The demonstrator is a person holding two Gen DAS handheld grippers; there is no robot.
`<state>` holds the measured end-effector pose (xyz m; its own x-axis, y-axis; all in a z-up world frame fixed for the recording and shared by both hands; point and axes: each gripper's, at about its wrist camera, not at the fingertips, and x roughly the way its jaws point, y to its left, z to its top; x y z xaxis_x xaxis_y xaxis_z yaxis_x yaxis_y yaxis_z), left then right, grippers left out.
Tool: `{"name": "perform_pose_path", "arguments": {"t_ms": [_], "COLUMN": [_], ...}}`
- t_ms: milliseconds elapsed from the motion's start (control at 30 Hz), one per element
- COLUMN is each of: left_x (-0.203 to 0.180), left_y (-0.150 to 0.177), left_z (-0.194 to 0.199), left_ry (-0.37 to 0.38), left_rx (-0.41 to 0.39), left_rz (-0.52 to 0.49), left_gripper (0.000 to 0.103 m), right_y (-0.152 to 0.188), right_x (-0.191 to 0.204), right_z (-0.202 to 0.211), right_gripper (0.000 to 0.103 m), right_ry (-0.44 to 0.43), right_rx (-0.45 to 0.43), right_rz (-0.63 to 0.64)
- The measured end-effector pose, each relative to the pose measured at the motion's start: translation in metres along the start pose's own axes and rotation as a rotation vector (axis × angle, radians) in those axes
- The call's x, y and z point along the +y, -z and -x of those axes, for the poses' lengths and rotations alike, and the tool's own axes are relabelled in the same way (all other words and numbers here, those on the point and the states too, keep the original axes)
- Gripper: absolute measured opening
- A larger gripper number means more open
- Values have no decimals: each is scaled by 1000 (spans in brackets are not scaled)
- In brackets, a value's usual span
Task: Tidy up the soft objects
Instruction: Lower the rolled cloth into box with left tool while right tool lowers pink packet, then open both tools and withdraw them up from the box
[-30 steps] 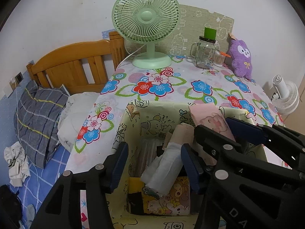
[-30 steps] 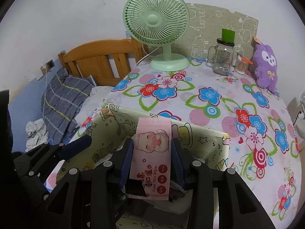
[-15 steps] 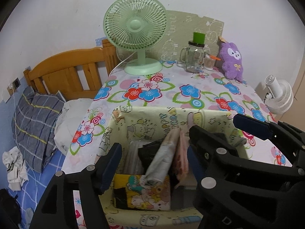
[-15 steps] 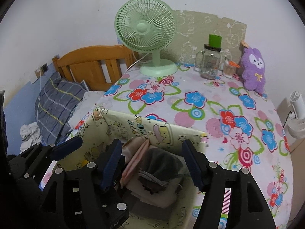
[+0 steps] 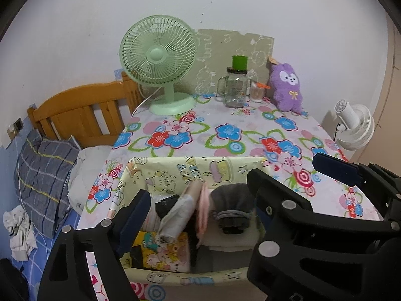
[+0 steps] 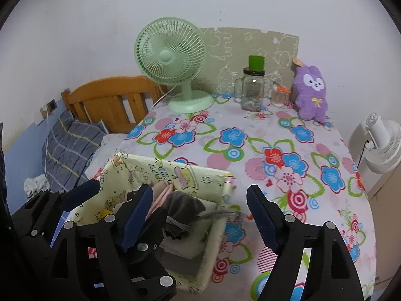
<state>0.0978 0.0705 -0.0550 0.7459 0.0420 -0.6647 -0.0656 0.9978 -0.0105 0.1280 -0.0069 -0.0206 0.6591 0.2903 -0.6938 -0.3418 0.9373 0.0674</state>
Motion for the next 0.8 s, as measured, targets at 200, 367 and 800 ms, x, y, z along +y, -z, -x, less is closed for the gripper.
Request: {"name": "perform_pose_path", "arguments": {"t_ms": [200,367,800], "left_x": [-16,-27,-55], "left_y": [-1,-2,-5], "left_z": [11,23,59], "left_ry": [15,24,45], "left_rx": [-24,-52,-136], "left_rz": [-23,-37,-73], "left_gripper": [91,94,101], "right_y": [3,5,15], "right_x": [-12,-23,-50], "right_z": [18,35,86], "right_gripper": [84,89,90], "right_ry": [25,43,91], "right_rx": [-28,-59,-147], "right_rz": [-15,-29,-74]}}
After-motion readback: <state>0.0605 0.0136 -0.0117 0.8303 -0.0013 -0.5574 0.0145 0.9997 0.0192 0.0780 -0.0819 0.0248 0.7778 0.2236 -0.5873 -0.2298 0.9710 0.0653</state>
